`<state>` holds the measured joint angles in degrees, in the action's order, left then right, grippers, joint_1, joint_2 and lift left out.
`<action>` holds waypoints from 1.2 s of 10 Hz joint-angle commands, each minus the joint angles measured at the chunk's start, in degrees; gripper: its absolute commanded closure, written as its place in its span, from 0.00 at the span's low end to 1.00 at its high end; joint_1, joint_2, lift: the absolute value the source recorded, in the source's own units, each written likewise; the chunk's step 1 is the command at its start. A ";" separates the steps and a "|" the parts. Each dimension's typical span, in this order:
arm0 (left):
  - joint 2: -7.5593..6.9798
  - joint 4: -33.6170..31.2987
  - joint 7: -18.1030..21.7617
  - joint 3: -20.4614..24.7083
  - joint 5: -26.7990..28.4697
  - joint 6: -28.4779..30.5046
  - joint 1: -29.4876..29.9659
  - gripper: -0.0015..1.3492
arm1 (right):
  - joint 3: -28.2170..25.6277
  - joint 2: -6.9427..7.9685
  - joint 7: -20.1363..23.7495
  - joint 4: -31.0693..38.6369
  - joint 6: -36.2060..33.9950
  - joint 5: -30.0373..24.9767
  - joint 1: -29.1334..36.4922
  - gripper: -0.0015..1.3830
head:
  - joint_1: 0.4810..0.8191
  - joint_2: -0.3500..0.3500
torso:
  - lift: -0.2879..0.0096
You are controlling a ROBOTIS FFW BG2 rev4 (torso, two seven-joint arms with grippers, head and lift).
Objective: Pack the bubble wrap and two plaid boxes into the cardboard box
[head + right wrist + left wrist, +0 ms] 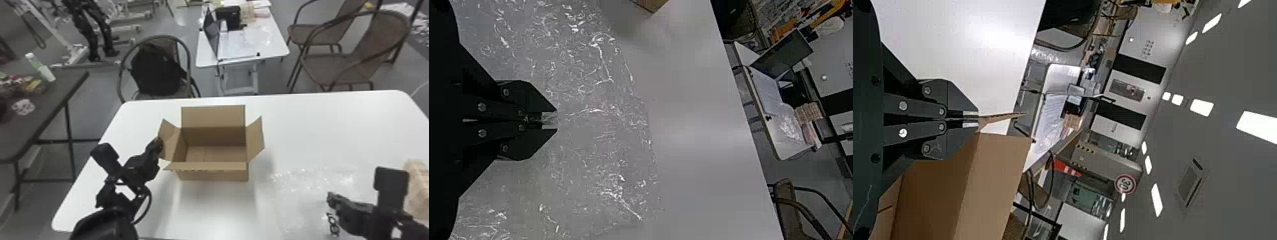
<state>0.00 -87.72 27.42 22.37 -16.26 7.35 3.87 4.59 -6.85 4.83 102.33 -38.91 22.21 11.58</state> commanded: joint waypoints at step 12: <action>0.15 0.00 -1.05 -1.98 0.61 0.03 -0.44 0.90 | -8.37 2.28 -10.28 22.47 -16.99 16.73 -11.58 0.86 | 0.63 0.77 | 0.73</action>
<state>0.00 -87.71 26.48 20.70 -15.79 7.25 3.53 -4.30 -4.94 -5.55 126.13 -56.72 38.58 1.00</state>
